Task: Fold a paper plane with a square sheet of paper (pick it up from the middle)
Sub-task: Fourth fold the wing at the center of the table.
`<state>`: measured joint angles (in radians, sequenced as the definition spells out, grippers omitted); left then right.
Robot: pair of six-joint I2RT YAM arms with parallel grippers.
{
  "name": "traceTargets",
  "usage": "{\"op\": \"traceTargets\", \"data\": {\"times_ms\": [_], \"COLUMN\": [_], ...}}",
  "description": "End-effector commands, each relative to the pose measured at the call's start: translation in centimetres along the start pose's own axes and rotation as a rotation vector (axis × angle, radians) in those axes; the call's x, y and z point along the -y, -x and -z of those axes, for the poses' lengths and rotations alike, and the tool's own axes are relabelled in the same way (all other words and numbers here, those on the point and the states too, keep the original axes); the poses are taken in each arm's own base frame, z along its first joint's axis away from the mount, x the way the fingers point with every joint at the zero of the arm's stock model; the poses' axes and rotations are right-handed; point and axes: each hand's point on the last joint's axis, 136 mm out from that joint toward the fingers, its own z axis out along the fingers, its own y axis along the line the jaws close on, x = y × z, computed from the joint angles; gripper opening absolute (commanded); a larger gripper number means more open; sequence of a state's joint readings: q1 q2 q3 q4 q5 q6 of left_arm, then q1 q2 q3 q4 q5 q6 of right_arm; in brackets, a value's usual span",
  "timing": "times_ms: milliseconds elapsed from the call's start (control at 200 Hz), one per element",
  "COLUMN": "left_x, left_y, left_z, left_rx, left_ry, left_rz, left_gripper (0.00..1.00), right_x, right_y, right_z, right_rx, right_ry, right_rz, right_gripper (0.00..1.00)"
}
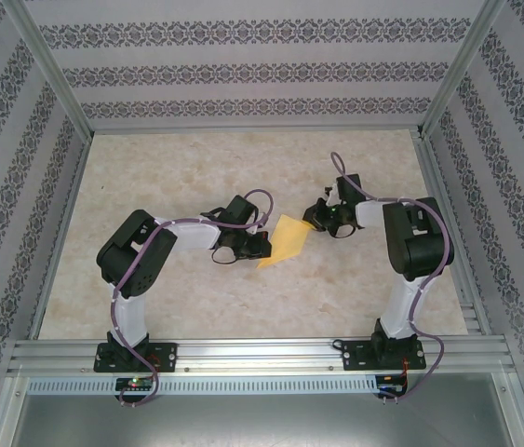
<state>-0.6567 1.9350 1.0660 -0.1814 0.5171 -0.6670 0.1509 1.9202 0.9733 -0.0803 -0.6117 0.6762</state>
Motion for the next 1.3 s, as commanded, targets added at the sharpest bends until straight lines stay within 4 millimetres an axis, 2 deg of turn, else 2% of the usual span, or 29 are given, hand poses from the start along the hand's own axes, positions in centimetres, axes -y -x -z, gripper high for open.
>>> {"op": "traceTargets", "data": {"times_ms": [0, 130, 275, 410, 530, 590, 644, 719, 824, 894, 1074, 1294], "left_x": [-5.0, -4.3, -3.5, -2.7, -0.4, 1.4, 2.8, 3.8, 3.3, 2.3, 0.4, -0.7], "left_y": [-3.8, -3.5, -2.8, -2.3, -0.8, 0.3, 1.3, 2.2, 2.8, 2.9, 3.1, 3.1], "left_z": [-1.1, -1.1, -1.0, -1.0, -0.2, 0.7, 1.8, 3.3, 4.5, 5.0, 5.7, 6.3], "left_rx": [-0.121, -0.115, -0.101, -0.088, -0.047, -0.013, 0.031, 0.087, 0.150, 0.177, 0.214, 0.234], "left_ry": [0.170, 0.151, 0.123, 0.093, 0.030, -0.011, -0.036, -0.045, -0.029, -0.018, 0.016, 0.026], "left_rz": [0.080, 0.068, 0.055, 0.042, 0.002, -0.028, -0.054, -0.068, -0.052, -0.025, 0.030, 0.061], "left_gripper": [0.00, 0.00, 0.00, 0.00, 0.01, 0.05, 0.12, 0.21, 0.32, 0.36, 0.45, 0.53], "right_x": [1.4, -1.7, -4.3, -4.7, -4.6, -4.6, -4.5, -4.0, -3.3, -3.4, -4.1, -5.0], "right_y": [2.6, 3.0, 0.9, -2.8, -5.8, -6.3, -6.5, -6.4, -6.4, -6.3, -6.1, -6.6], "right_z": [0.5, 2.3, 4.1, 3.6, 2.7, 2.7, 2.9, 3.3, 3.4, 3.3, 2.0, -0.5], "right_rx": [0.084, 0.116, 0.128, 0.077, 0.037, 0.044, 0.062, 0.098, 0.130, 0.147, 0.146, 0.103], "right_ry": [-0.075, 0.004, 0.042, 0.021, -0.008, -0.021, -0.037, -0.075, -0.098, -0.083, -0.059, -0.033], "right_rz": [0.035, 0.087, 0.143, 0.173, 0.191, 0.184, 0.174, 0.150, 0.103, 0.080, 0.047, 0.050], "right_gripper": [0.10, 0.10, 0.10, 0.12, 0.15, 0.16, 0.21, 0.29, 0.39, 0.41, 0.42, 0.39]}}
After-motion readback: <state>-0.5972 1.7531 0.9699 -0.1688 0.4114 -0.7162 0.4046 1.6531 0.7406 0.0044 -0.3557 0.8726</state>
